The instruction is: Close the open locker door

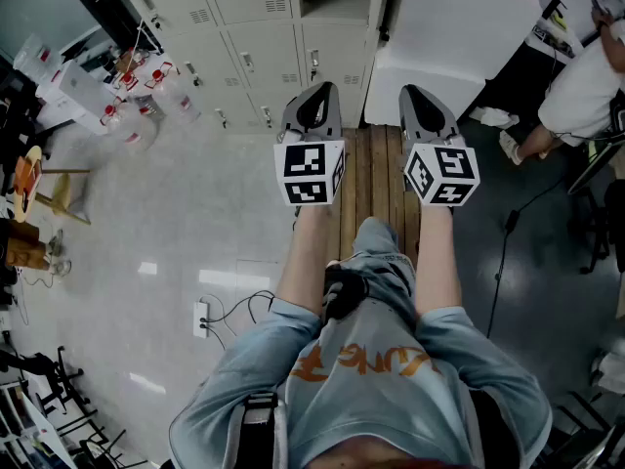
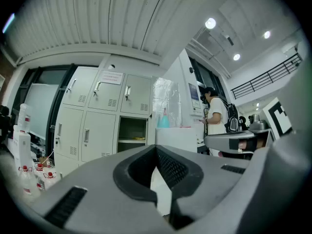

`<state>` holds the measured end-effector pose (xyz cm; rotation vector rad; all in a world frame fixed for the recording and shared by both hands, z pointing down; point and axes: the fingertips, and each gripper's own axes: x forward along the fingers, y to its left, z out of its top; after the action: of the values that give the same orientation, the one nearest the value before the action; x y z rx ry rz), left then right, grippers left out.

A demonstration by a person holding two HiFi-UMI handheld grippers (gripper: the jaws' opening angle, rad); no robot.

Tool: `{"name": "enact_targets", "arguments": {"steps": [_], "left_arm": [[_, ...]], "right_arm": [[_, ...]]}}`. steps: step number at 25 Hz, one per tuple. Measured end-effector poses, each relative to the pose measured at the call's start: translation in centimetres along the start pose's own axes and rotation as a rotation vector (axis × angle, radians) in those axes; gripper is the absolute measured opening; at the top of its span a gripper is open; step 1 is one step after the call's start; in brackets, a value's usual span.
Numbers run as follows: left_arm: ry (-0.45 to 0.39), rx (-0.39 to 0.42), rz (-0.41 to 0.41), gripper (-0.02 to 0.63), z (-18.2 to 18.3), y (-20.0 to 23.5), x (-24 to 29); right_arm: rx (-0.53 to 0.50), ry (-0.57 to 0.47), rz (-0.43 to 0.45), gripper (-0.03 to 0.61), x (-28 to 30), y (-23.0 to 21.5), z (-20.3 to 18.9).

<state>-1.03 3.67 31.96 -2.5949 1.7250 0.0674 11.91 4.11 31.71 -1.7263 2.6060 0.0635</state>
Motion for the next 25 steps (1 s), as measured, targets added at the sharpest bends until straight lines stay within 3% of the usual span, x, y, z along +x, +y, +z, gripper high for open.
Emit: {"name": "enact_targets", "arguments": {"steps": [10, 20, 25], "left_arm": [[-0.004, -0.003, -0.018, 0.017, -0.3, 0.5, 0.5], [-0.061, -0.014, -0.037, 0.017, 2.3, 1.4, 2.3], [-0.064, -0.016, -0.062, 0.017, 2.5, 0.2, 3.7]], "right_arm": [[-0.01, 0.025, -0.042, 0.031, 0.7, -0.3, -0.8], [-0.045, -0.021, -0.072, 0.032, 1.1, -1.9, 2.3], [0.028, -0.056, -0.051, 0.032, 1.5, -3.5, 3.0]]}}
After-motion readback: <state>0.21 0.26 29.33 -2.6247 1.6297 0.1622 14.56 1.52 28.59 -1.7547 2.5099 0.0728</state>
